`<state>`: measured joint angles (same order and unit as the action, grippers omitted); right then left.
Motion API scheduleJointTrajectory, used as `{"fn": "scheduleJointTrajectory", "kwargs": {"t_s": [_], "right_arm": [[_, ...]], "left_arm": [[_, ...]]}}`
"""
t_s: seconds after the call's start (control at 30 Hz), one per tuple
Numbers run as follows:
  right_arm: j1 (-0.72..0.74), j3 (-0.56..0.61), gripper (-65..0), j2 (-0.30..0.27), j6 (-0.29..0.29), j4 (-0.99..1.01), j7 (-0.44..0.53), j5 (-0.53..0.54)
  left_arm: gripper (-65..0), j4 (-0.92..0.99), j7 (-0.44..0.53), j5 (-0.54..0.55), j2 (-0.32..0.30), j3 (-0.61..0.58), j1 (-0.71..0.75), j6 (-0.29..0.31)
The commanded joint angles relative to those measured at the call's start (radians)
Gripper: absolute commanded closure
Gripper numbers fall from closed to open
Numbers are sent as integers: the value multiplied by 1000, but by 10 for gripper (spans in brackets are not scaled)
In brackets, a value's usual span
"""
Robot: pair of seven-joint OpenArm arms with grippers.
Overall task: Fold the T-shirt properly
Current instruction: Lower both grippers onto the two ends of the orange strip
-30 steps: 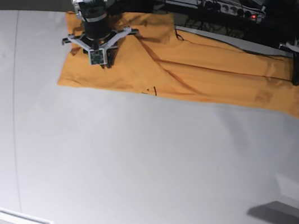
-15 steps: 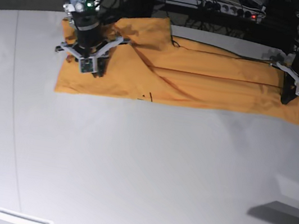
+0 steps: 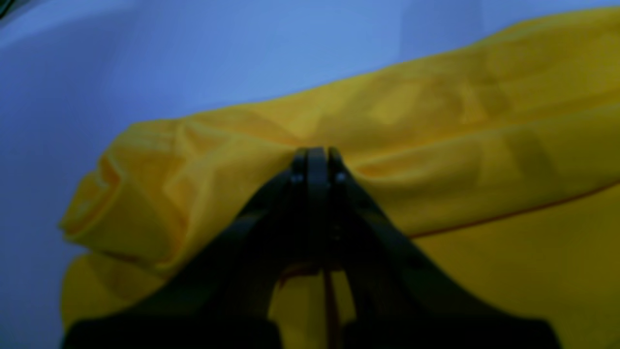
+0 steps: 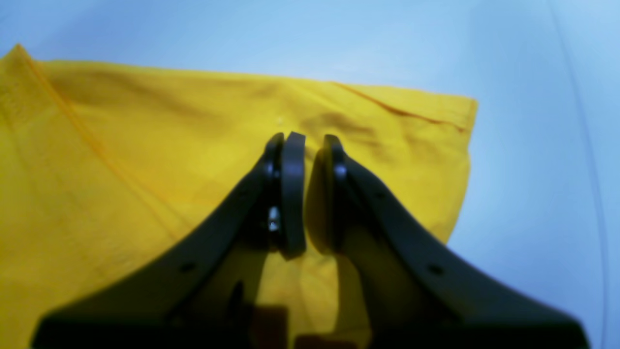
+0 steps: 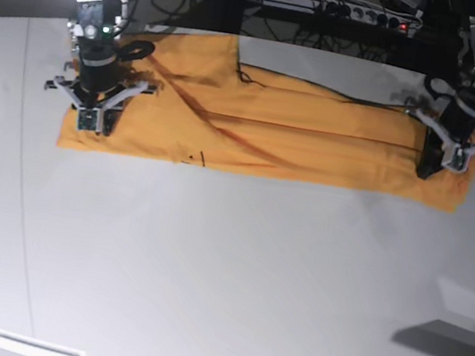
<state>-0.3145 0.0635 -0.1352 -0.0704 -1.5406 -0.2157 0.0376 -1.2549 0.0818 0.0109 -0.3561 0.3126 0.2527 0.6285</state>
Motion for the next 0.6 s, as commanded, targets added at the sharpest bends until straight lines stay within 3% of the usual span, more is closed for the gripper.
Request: {"fn": "scheduleJointTrajectory", "kwargs": {"t_s": [0.0,0.1,0.37,0.57], "right_arm": [[-8,-29,-68,-19,-13,50,-162,-20],[16,-78,-68,-17,42,88,-162,-20],[70,-130,-68,-63,45,133,-162,-20],[94,-130,-68,-96,45,164,-162,-20]], "left_arm": [[0,-9,-76,-45,-2,-14,10,12],[0,-52,-99,-45,9,-54,4,12],[0,-138,-201,-45,18,-149,3,12],[0,-145,-205,-45,18,-152,-16,12]]}}
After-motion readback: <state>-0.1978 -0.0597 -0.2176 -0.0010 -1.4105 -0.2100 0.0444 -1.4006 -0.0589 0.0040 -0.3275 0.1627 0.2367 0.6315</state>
